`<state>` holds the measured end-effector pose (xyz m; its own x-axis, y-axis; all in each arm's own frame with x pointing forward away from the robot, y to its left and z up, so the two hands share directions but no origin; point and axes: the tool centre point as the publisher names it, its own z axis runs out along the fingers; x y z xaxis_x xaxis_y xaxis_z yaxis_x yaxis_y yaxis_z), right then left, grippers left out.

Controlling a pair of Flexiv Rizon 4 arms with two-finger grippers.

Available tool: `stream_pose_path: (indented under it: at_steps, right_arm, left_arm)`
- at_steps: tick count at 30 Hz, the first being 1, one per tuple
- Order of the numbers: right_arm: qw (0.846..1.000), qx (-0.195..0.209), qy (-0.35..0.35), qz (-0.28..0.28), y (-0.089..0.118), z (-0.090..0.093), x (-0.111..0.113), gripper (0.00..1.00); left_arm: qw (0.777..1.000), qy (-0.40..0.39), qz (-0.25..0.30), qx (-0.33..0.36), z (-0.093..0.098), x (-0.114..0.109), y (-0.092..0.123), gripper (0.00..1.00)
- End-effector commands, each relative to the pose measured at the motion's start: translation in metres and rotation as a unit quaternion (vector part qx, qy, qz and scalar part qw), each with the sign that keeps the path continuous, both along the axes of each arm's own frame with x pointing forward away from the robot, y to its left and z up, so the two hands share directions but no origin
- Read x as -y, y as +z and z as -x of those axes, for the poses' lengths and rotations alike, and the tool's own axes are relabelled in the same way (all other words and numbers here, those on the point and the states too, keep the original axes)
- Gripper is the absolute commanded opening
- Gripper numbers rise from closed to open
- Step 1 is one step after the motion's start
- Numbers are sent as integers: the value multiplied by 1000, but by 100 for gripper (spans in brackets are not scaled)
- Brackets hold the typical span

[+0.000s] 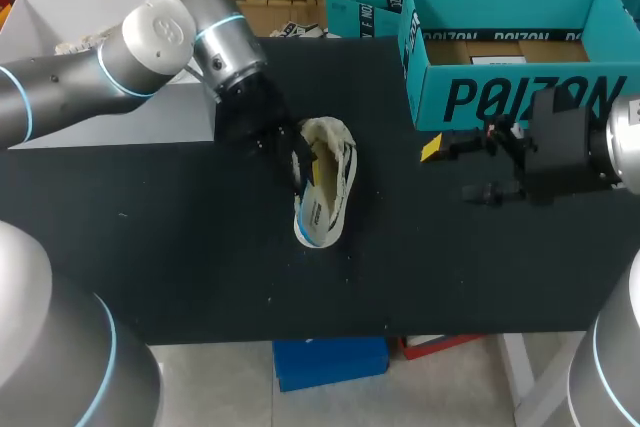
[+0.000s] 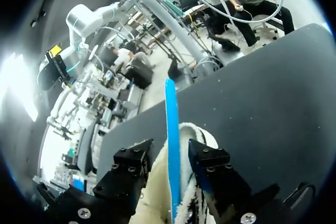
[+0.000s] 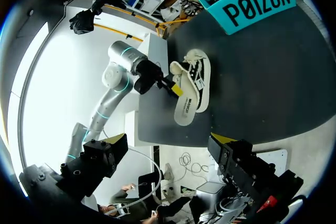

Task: Take the shoe out of the shoebox, open the shoe tongue, remove and reinsert the insole, then place the shoe into the shoebox

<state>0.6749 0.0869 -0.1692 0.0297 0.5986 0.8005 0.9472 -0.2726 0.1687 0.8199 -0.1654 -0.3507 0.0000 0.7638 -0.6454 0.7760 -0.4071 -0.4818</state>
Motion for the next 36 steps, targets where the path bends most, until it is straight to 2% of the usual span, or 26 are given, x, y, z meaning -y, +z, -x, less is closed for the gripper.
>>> stream_pose_path:
  at_steps: [1, 4, 10, 11, 14, 16, 17, 20, 21, 22, 23, 29, 31, 33, 36]
  right_arm:
    - [1000, 0, 0, 0, 0, -1, -1, 100]
    - [1000, 0, 0, 0, 0, -1, -1, 100]
    - [1000, 0, 0, 0, 0, -1, -1, 100]
    - [1000, 0, 0, 0, 0, -1, -1, 100]
    - [1000, 0, 0, 0, 0, -1, -1, 100]
    - [1000, 0, 0, 0, 0, -1, -1, 100]
    - [1000, 0, 0, 0, 0, -1, -1, 100]
    - [1000, 0, 0, 0, 0, -1, -1, 100]
    - [1000, 0, 0, 0, 0, -1, -1, 100]
    - [1000, 0, 0, 0, 0, -1, -1, 100]
    - [1000, 0, 0, 0, 0, -1, -1, 100]
    - [1000, 0, 0, 0, 0, -1, -1, 100]
    - [1000, 0, 0, 0, 0, -1, -1, 100]
    - [1000, 0, 0, 0, 0, -1, -1, 100]
    - [1000, 0, 0, 0, 0, -1, -1, 100]
  left_arm:
    - [999, 15, -6, 46, 16, -6, 14, 100]
    - [995, 29, -15, 96, 25, -10, 20, 100]
    - [989, 60, -42, 128, 44, -17, 9, 100]
    - [985, 68, -50, 151, 45, -18, 8, 100]
    - [983, 90, -45, 151, 52, -19, 8, 98]
    - [982, 100, -46, 153, 55, -20, 7, 93]
    - [982, 105, -45, 151, 56, -21, 6, 84]
    - [978, 122, -51, 164, 55, -24, 3, 73]
    - [976, 124, -54, 168, 53, -26, 3, 65]
    - [974, 130, -56, 175, 52, -27, 4, 49]
    - [973, 132, -59, 182, 50, -27, 5, 46]
    - [960, 163, -70, 216, 38, -31, 6, 47]
    - [956, 175, -67, 227, 34, -30, 6, 50]
    - [953, 184, -65, 230, 30, -28, 5, 59]
    - [951, 199, -60, 230, 27, -26, 2, 58]
